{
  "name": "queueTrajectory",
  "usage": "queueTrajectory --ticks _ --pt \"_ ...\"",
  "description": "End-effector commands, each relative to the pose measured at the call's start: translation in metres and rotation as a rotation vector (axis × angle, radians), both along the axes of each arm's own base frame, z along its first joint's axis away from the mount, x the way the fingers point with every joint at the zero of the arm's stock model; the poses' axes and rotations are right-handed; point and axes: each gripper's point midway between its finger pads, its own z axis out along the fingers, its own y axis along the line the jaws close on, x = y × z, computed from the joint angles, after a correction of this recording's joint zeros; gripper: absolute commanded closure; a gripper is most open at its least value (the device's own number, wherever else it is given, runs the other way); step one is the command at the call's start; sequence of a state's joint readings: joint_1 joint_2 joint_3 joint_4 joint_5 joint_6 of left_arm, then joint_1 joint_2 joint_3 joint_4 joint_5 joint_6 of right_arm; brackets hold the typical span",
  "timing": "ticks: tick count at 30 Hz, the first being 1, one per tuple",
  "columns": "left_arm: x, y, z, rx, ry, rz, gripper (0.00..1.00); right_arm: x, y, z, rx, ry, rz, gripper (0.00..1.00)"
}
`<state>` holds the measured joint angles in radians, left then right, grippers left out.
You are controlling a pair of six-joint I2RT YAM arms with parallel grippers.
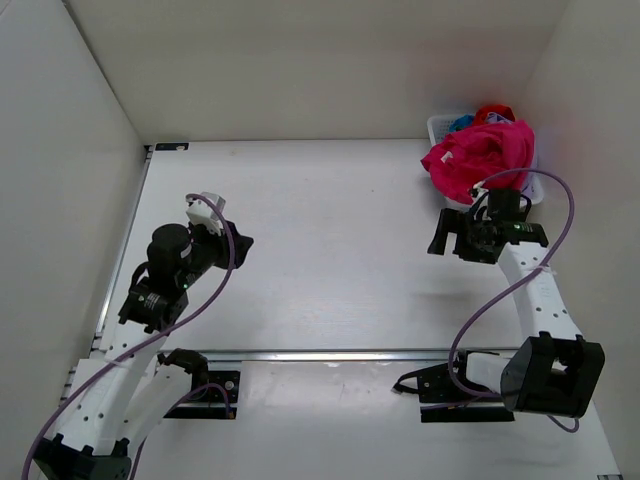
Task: Fold and stack the t-shirts
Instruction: Grab crumpled tshirt from bin with the right arm
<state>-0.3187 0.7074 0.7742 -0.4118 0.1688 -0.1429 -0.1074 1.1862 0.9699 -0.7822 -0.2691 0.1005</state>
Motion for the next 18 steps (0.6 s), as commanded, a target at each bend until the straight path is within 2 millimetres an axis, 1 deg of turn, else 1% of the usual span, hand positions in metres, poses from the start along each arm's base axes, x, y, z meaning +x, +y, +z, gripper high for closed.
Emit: queueTrajectory --ticks 1,2,3,4,5,6,7,8,9,11,12,13,14,15,16,17,18 --pt "0.000 -0.004 0.012 -0.050 -0.031 0.001 0.44 0.012 -0.004 0.032 -0.031 -0.104 0.039 0.01" --pt "0.003 -0.002 0.009 -0.041 -0.023 0.019 0.43 0.011 0.009 0.039 0.065 -0.175 0.089 0.01" --pt "0.005 0.001 0.010 -0.024 -0.033 0.032 0.38 0.015 0.011 0.044 0.120 -0.243 0.077 0.01" --pt "0.004 0.001 0.005 -0.007 -0.019 0.033 0.35 0.016 0.007 0.045 0.120 -0.259 0.051 0.01" --pt "0.005 0.001 0.006 -0.008 -0.015 0.040 0.33 0.020 0.003 0.044 0.092 -0.256 0.034 0.01" --pt "0.008 0.004 0.008 0.011 -0.020 0.046 0.33 0.028 -0.003 0.047 0.036 -0.249 0.013 0.01" --pt "0.012 0.003 0.012 0.013 -0.036 0.039 0.32 0.037 -0.008 0.055 -0.008 -0.256 0.003 0.01" --pt "0.014 0.004 0.016 0.017 -0.049 0.032 0.29 0.040 -0.009 0.057 -0.017 -0.256 0.004 0.01" --pt "0.019 0.002 0.025 0.016 -0.078 0.028 0.24 0.050 -0.014 0.065 -0.033 -0.271 -0.007 0.01" --pt "0.033 0.001 0.042 0.011 -0.103 0.044 0.23 0.071 -0.027 0.085 -0.065 -0.308 -0.063 0.00" --pt "0.035 -0.001 0.042 0.006 -0.090 0.038 0.25 0.077 -0.036 0.088 -0.087 -0.322 -0.077 0.01" --pt "0.040 -0.003 0.041 0.009 -0.070 0.034 0.25 0.087 -0.046 0.096 -0.084 -0.361 -0.101 0.01" --pt "0.039 -0.008 0.041 -0.014 -0.048 0.018 0.27 0.093 -0.050 0.102 -0.076 -0.390 -0.107 0.01" --pt "0.042 -0.013 0.037 -0.027 -0.017 0.006 0.29 0.106 -0.058 0.108 -0.071 -0.438 -0.118 0.01" --pt "0.040 -0.016 0.028 -0.034 0.016 -0.002 0.31 0.109 -0.067 0.112 -0.067 -0.457 -0.133 0.04" --pt "0.035 -0.024 0.021 -0.054 0.044 -0.042 0.31 0.113 -0.070 0.115 -0.075 -0.473 -0.140 0.26" --pt "0.029 -0.035 0.015 -0.079 0.068 -0.089 0.34 0.122 -0.076 0.113 -0.098 -0.488 -0.168 0.60"
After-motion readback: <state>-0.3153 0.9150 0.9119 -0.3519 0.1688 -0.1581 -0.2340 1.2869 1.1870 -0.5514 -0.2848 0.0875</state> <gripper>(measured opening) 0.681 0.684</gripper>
